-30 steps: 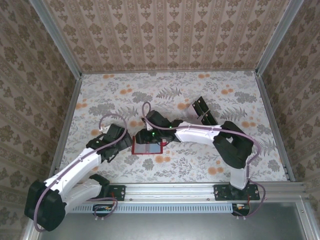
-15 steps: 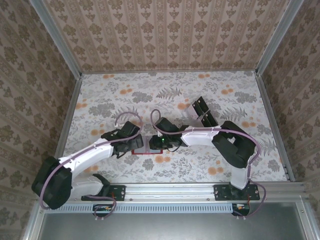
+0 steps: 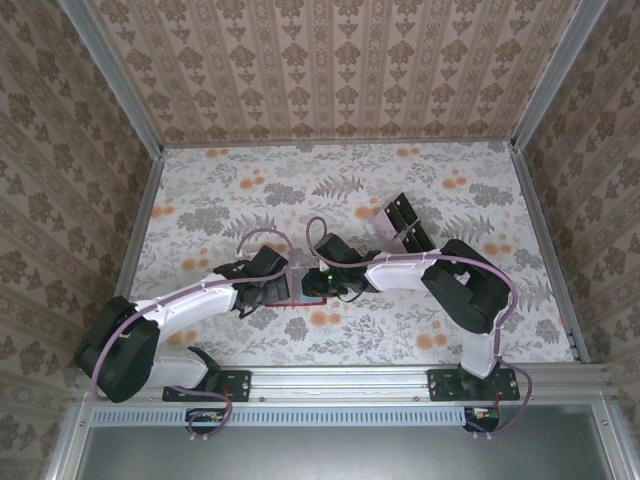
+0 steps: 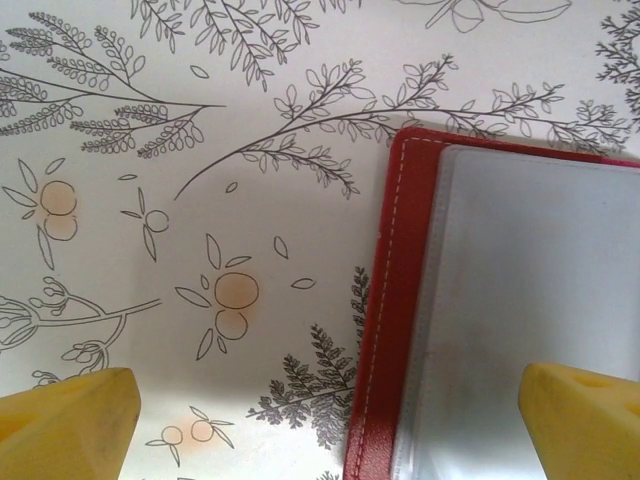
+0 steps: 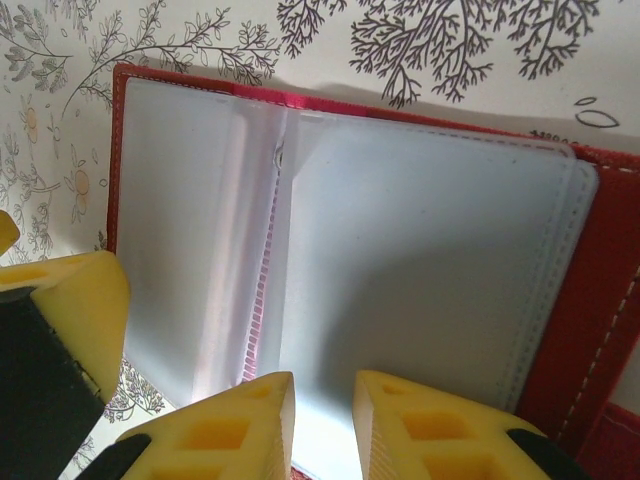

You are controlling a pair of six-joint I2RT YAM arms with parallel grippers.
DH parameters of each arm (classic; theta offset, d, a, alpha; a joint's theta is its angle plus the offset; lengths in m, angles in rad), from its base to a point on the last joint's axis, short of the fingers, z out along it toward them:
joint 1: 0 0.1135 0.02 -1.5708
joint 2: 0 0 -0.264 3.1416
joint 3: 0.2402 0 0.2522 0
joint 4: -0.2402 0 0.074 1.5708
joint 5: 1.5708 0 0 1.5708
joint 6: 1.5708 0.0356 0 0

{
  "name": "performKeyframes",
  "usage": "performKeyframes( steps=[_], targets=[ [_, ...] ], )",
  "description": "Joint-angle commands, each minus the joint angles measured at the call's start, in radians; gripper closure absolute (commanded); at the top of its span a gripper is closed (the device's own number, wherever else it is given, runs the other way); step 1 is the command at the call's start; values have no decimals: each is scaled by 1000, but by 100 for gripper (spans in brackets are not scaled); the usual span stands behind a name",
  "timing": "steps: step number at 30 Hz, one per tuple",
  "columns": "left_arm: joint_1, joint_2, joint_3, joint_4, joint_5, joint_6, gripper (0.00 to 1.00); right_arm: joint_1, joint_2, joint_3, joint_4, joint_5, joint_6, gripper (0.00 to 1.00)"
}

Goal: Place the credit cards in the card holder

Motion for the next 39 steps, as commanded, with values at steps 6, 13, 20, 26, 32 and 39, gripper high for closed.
performKeyframes(
  steps=[6,13,20,26,32,39],
  targets=[
    [39,15,-31,-35,-27,-13,0,-16,11,-26,-50,49,2,74],
    [73,18,-46,-29,-17,-1,0,-16,5,-30,-59,50,0,74],
    [92,12,-54,-27,-13,9,0,-16,-26,-20,-76,37,-6,73],
    [89,-23,-45,-42,-1,11,0,-23,-131,39,-148,8,-62,69],
    [88,-114,-16,-81,2,16,0,-88,-271,91,-308,72,-166,61],
    [88,-199,33,-123,7,33,0,-265,-381,90,-509,235,-329,52]
  ],
)
